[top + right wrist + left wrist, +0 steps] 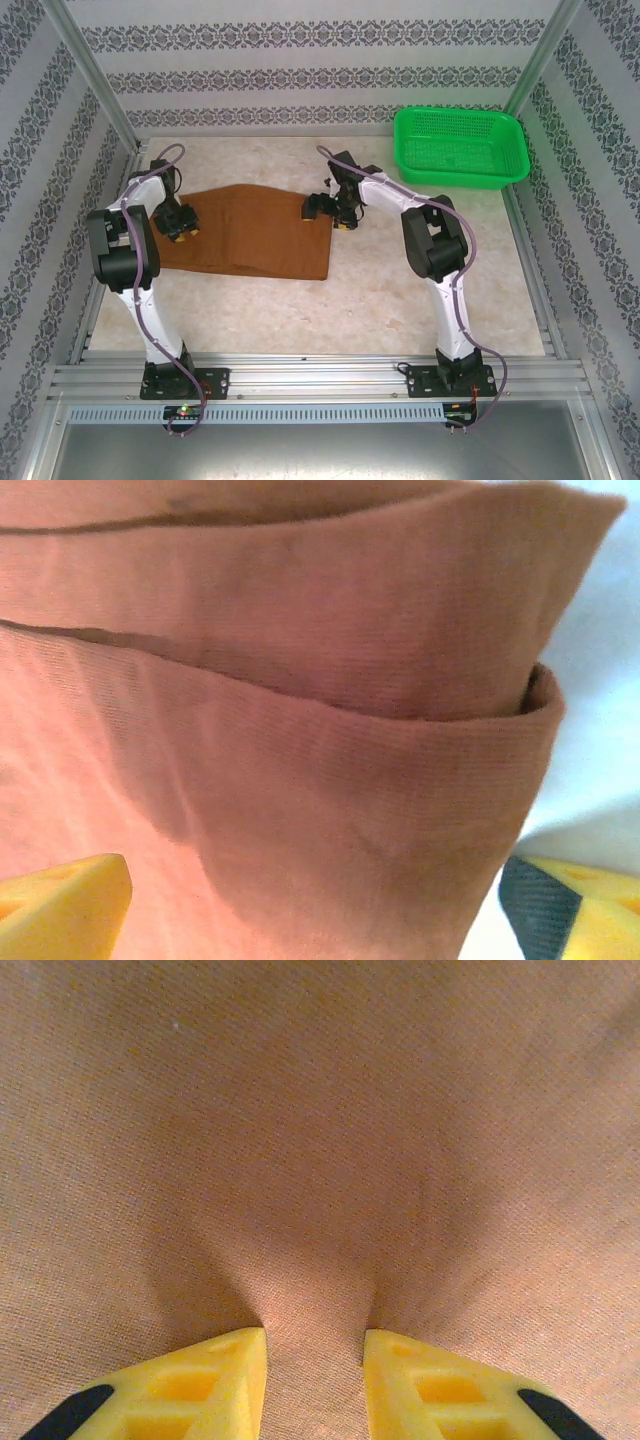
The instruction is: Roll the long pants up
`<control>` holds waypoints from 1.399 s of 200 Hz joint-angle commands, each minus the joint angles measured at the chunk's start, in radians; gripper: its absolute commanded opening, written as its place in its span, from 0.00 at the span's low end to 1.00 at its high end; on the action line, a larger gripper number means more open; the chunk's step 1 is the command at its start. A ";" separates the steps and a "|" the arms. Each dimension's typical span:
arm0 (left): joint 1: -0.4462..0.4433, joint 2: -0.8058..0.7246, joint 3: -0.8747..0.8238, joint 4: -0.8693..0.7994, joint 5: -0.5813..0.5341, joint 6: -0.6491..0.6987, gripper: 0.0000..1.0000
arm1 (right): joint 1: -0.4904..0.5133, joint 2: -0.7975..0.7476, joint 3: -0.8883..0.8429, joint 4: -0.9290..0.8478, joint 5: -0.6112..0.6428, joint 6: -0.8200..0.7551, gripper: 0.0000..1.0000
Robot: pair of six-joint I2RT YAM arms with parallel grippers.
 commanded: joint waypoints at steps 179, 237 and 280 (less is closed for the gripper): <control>-0.214 0.591 0.929 -0.184 -0.011 0.050 0.21 | 0.079 -0.563 -0.801 0.209 0.132 0.134 0.00; -0.299 0.797 1.188 0.040 0.306 -0.081 0.28 | 0.470 -0.458 -0.681 0.188 0.049 0.091 0.00; -0.404 0.668 1.196 0.043 0.206 0.047 0.56 | 0.522 -0.611 -0.580 0.030 0.420 0.029 0.98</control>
